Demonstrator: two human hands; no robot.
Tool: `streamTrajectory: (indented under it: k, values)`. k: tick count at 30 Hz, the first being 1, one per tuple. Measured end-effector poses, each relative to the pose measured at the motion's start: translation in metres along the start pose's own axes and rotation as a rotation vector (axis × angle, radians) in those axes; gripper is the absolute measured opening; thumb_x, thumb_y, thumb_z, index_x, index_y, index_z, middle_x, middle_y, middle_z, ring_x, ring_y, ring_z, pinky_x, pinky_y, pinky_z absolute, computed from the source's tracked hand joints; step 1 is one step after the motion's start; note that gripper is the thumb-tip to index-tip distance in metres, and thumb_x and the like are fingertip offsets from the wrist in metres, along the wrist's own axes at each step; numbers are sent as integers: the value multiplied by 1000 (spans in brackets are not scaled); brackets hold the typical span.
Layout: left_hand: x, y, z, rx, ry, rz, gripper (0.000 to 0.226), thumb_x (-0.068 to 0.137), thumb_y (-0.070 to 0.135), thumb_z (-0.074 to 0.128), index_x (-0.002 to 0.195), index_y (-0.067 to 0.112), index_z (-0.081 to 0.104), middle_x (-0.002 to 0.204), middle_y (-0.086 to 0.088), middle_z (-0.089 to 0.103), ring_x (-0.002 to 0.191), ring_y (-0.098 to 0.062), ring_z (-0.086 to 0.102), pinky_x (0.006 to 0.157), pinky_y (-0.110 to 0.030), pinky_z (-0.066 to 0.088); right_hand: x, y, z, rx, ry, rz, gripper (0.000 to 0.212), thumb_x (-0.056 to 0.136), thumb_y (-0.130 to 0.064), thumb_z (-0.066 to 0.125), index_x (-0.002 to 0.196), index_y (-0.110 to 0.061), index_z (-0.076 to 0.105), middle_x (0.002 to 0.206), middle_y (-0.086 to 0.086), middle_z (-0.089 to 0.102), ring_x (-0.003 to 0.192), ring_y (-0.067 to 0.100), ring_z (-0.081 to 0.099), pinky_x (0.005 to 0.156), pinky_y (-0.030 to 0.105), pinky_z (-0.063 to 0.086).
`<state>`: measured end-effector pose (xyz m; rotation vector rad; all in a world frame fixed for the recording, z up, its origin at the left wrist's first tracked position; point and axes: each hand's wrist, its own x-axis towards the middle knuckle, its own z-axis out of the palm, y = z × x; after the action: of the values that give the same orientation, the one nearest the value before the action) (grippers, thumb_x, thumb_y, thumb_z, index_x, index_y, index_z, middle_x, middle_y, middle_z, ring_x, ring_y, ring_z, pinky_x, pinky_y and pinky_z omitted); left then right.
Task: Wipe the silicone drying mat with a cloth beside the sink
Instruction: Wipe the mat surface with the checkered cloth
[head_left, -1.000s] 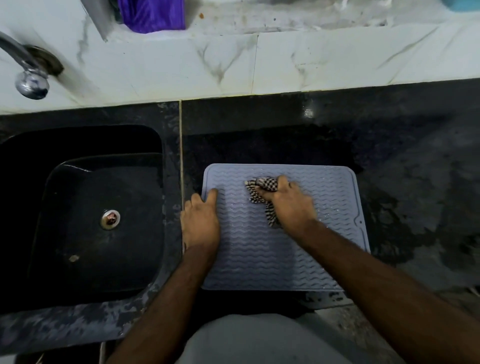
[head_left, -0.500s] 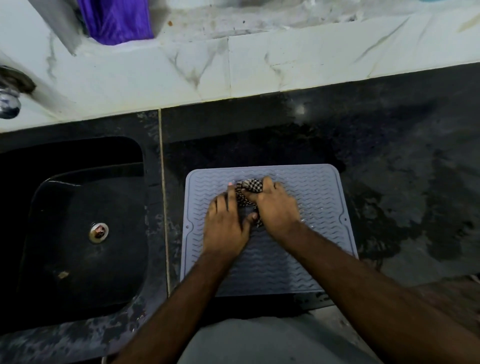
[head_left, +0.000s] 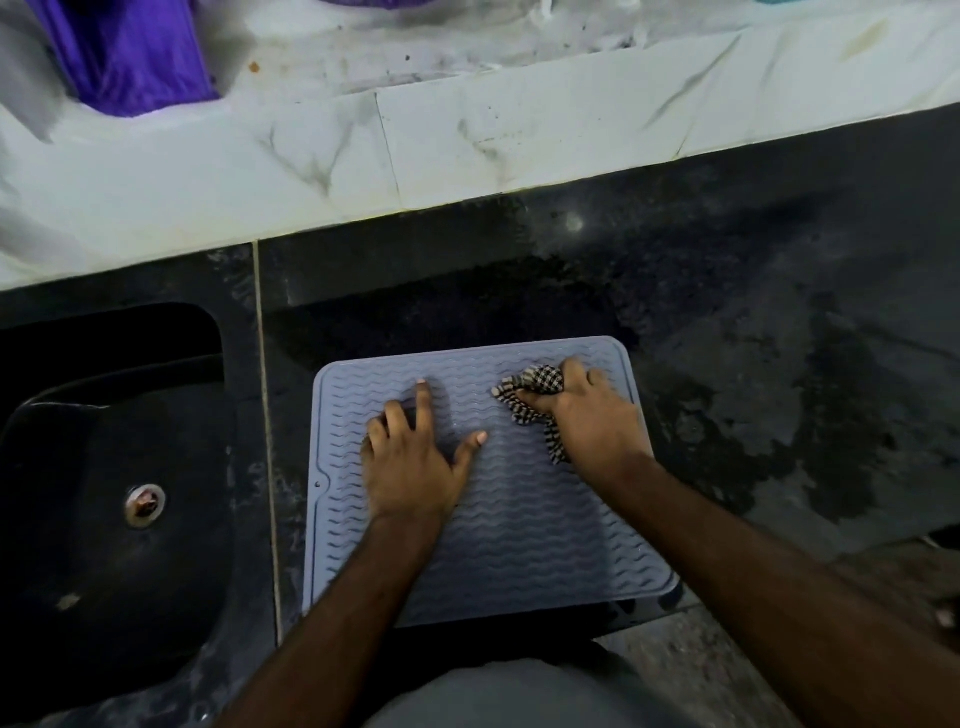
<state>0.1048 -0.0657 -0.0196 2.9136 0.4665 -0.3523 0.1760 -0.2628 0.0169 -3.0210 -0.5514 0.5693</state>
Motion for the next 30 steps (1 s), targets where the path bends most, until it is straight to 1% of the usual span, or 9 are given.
streamTrajectory:
  k: [3,6,8,12,14,17,21,24,30]
  values:
    - [1,18,-1,-15,39,34,109,83,91,23,161,16,10,153,-24,30,141,-41,31,116,-52,31,3,0,3,18,1,-3,49,99,-31,50,140,-56,38,125,4,27,118,28,35,90,46,50]
    - [-2,41,13,-74,36,334,111,85,83,40,161,9,9,165,-19,18,152,-35,18,125,-48,18,7,1,8,57,8,-9,45,96,-32,57,134,-54,47,123,3,30,116,28,37,89,46,51]
    - [-5,57,21,-112,-3,401,118,81,83,48,162,9,4,167,-17,15,154,-33,16,125,-45,14,9,3,8,72,30,-4,34,94,-33,61,124,-50,58,119,1,30,114,26,37,85,46,52]
    - [-5,71,27,-136,34,316,133,70,91,48,161,5,2,160,-23,26,149,-37,26,123,-47,22,11,16,9,66,32,-30,43,93,-36,63,128,-57,50,117,1,29,114,26,38,82,44,53]
    - [-3,73,27,-120,32,296,136,68,92,50,161,8,-1,158,-23,26,147,-38,26,122,-47,26,9,29,6,78,25,-10,43,97,-38,58,131,-60,47,122,2,29,119,27,35,81,45,52]
    - [1,75,26,-105,9,283,135,66,94,50,162,16,-3,157,-21,24,147,-37,25,122,-49,27,5,50,4,78,22,43,36,100,-44,49,130,-64,47,121,1,28,119,26,35,80,46,53]
    - [0,77,25,-30,-11,254,123,68,100,34,163,31,0,160,-20,21,148,-38,21,120,-54,26,-2,72,4,33,49,80,40,99,-40,51,130,-65,44,119,1,27,114,27,36,76,46,55]
    - [-1,87,22,27,-25,216,116,69,102,22,162,36,5,162,-22,17,150,-40,16,122,-57,20,-11,81,3,-4,80,109,43,97,-36,55,132,-61,45,118,2,27,111,27,37,73,44,56]
    - [0,96,16,54,-43,179,113,71,100,26,161,36,3,161,-24,16,149,-41,17,122,-57,20,-26,83,1,-18,104,199,36,100,-35,46,135,-45,49,120,5,31,108,26,41,67,40,54]
